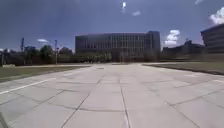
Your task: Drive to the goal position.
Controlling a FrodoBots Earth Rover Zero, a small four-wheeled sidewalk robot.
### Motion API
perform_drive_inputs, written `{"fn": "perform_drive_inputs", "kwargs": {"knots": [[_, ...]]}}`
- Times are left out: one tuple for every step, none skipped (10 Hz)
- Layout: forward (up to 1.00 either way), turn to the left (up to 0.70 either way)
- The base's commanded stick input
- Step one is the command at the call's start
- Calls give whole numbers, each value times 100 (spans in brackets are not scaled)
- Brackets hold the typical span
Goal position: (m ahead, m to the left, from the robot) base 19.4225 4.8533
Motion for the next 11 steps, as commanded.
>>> {"fn": "perform_drive_inputs", "kwargs": {"knots": [[50, 0], [50, 0], [50, 0], [50, 0], [50, 0], [50, 0], [50, -50], [50, -50], [50, -50], [50, -17], [50, 0]]}}
